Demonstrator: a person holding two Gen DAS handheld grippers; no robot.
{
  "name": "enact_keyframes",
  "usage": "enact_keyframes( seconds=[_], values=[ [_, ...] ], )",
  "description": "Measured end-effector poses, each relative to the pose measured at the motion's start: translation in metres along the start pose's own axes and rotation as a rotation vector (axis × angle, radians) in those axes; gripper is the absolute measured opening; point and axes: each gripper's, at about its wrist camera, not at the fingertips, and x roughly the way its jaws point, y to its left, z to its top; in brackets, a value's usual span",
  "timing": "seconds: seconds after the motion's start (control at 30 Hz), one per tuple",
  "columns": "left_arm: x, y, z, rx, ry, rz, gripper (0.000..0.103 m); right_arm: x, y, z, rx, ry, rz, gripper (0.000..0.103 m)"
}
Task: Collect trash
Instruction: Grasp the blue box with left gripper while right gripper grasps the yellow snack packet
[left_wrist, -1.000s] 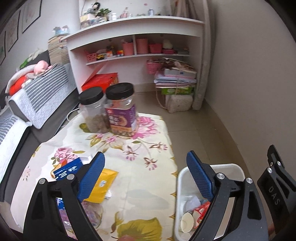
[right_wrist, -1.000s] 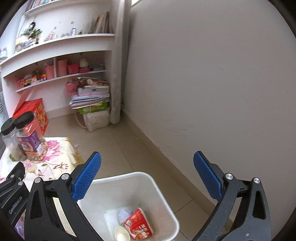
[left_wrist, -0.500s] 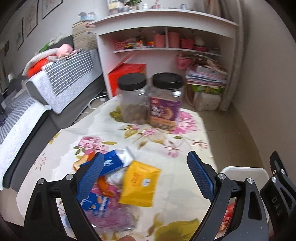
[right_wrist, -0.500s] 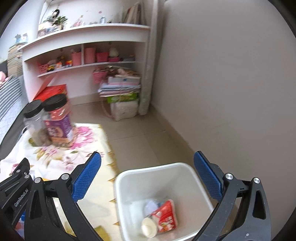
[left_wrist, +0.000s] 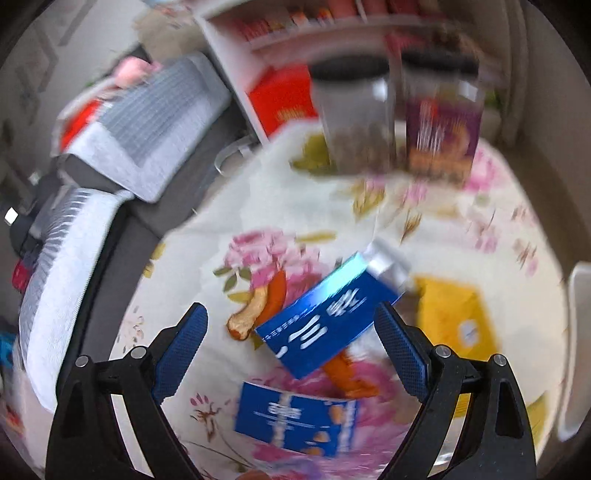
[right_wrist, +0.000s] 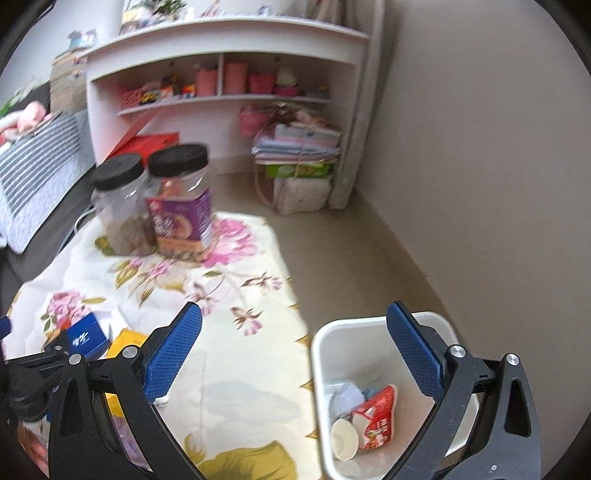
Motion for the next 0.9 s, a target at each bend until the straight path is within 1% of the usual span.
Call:
enact_keyframes(
  seconds=[0.03, 0.1, 0.13, 0.23, 0.27, 0.37, 0.4, 0.43, 0.47, 0.5, 0.53, 0.6, 0.67, 0.7, 0.73, 0.77, 0.8, 0.83, 0.9],
  values=[
    [0.009, 0.002, 0.001, 0.024, 0.029, -0.015, 0.089, 0.003, 0.003, 0.000, -0.007, 0.015, 0.013, 0.096],
    [0.030, 0.003, 0.004, 0.103, 0.106, -0.064, 0.089, 0.012, 0.011, 0.001, -0.020, 0.056, 0.044, 0.096],
    [0.038, 0.002, 0.004, 0.138, 0.130, -0.088, 0.089, 0.016, 0.015, 0.000, -0.027, 0.078, 0.060, 0.096],
    [0.051, -0.001, 0.008, 0.240, 0.138, -0.112, 0.089, 0.031, 0.026, -0.001, -0.027, 0.158, 0.126, 0.096],
    [0.055, -0.002, 0.009, 0.272, 0.147, -0.135, 0.089, 0.037, 0.028, -0.001, -0.016, 0.187, 0.152, 0.096],
    [0.064, -0.007, 0.013, 0.357, 0.172, -0.180, 0.088, 0.060, 0.035, -0.006, 0.030, 0.334, 0.266, 0.096],
    [0.067, -0.009, 0.013, 0.381, 0.183, -0.184, 0.085, 0.071, 0.037, -0.010, 0.064, 0.396, 0.310, 0.096],
    [0.070, -0.011, 0.012, 0.417, 0.189, -0.180, 0.082, 0.079, 0.039, -0.012, 0.089, 0.439, 0.340, 0.096],
    [0.070, -0.011, 0.012, 0.436, 0.181, -0.175, 0.078, 0.090, 0.041, -0.016, 0.123, 0.494, 0.379, 0.096],
    [0.070, -0.010, 0.011, 0.447, 0.172, -0.181, 0.072, 0.095, 0.044, -0.020, 0.141, 0.521, 0.400, 0.095],
    [0.068, -0.008, 0.012, 0.452, 0.158, -0.201, 0.067, 0.100, 0.046, -0.022, 0.155, 0.540, 0.417, 0.095],
    [0.062, -0.001, 0.016, 0.441, 0.132, -0.228, 0.043, 0.107, 0.055, -0.024, 0.157, 0.564, 0.438, 0.093],
    [0.061, 0.009, 0.021, 0.406, 0.136, -0.255, 0.032, 0.113, 0.066, -0.027, 0.143, 0.589, 0.464, 0.090],
    [0.062, 0.013, 0.024, 0.388, 0.144, -0.274, 0.032, 0.116, 0.073, -0.029, 0.142, 0.611, 0.482, 0.089],
    [0.063, 0.020, 0.026, 0.365, 0.155, -0.302, 0.035, 0.120, 0.077, -0.031, 0.148, 0.629, 0.493, 0.089],
    [0.066, 0.024, 0.029, 0.344, 0.163, -0.315, 0.043, 0.123, 0.082, -0.034, 0.161, 0.645, 0.499, 0.089],
    [0.067, 0.025, 0.032, 0.329, 0.169, -0.316, 0.062, 0.125, 0.084, -0.035, 0.168, 0.652, 0.502, 0.089],
    [0.067, 0.028, 0.033, 0.321, 0.177, -0.320, 0.068, 0.127, 0.085, -0.034, 0.174, 0.655, 0.505, 0.089],
    [0.068, 0.025, 0.032, 0.355, 0.184, -0.322, 0.073, 0.129, 0.088, -0.034, 0.193, 0.664, 0.522, 0.089]
  ],
)
